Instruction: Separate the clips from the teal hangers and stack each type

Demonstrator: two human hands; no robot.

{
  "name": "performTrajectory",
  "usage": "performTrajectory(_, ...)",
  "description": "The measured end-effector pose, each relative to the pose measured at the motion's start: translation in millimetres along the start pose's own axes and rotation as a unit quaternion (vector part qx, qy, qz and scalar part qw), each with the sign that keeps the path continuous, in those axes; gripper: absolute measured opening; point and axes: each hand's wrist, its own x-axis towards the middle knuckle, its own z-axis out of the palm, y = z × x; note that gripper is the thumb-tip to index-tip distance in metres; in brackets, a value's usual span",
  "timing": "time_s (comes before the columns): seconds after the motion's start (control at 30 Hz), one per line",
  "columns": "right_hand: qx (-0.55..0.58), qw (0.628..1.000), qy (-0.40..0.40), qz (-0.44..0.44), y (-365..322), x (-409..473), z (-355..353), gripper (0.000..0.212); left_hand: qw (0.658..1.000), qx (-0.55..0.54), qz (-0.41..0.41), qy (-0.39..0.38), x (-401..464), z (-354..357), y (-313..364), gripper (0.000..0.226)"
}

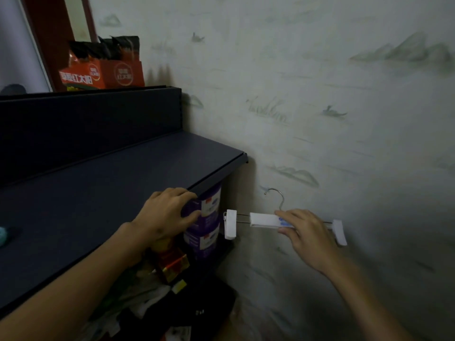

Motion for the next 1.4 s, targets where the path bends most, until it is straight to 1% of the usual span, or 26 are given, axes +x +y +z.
performTrajectory(0.07,0.001,1.000,-0.003,0.013,12.2,20.5,1.4,0.035,1.000,-0.009,-0.003,0.003,27.6,3.0,-5.6,0.054)
performTrajectory(0.23,0.002,1.000,0.006,-0.001,38.1,94.6,7.2,0.039,0.999,-0.025,-0.017,0.018,91.5,3.5,-25.4,0.053)
performTrajectory(0.33,0.023,0.999,0.013,-0.030,38.4,139.7,26.3,0.037,0.999,-0.017,-0.039,0.018,115.6,7.0,-51.3,0.053)
performTrajectory(0.5,0.040,0.994,-0.004,-0.101,32.0,204.6,66.3,0.037,0.995,-0.011,-0.096,0.013,133.7,14.2,-95.1,0.052)
performTrajectory(0.57,0.049,0.992,-0.007,-0.117,31.7,235.4,75.9,0.038,0.993,-0.004,-0.114,0.025,141.1,14.4,-108.9,0.053)
performTrajectory(0.7,0.067,0.982,-0.012,-0.174,29.0,299.3,97.3,0.041,0.985,0.004,-0.165,0.053,157.0,13.7,-130.5,0.048)
performTrajectory(0.8,0.079,0.973,-0.029,-0.213,22.0,341.9,113.9,0.042,0.974,0.012,-0.215,0.066,164.2,18.1,-141.3,0.046)
performTrajectory(0.93,0.086,0.958,-0.059,-0.269,12.8,393.4,139.7,0.042,0.956,0.022,-0.286,0.066,171.4,20.0,-150.4,0.047)
performTrajectory(1.13,0.096,0.933,-0.109,-0.328,-11.7,451.7,176.6,0.042,0.926,0.031,-0.366,0.088,168.1,25.0,-146.4,0.044)
performTrajectory(1.3,0.085,0.920,-0.139,-0.356,-31.2,478.4,200.8,0.042,0.904,0.046,-0.414,0.092,162.1,23.7,-142.5,0.044)
performTrajectory(1.4,0.070,0.919,-0.150,-0.359,-36.0,486.7,211.1,0.041,0.898,0.062,-0.426,0.093,160.1,20.7,-143.1,0.043)
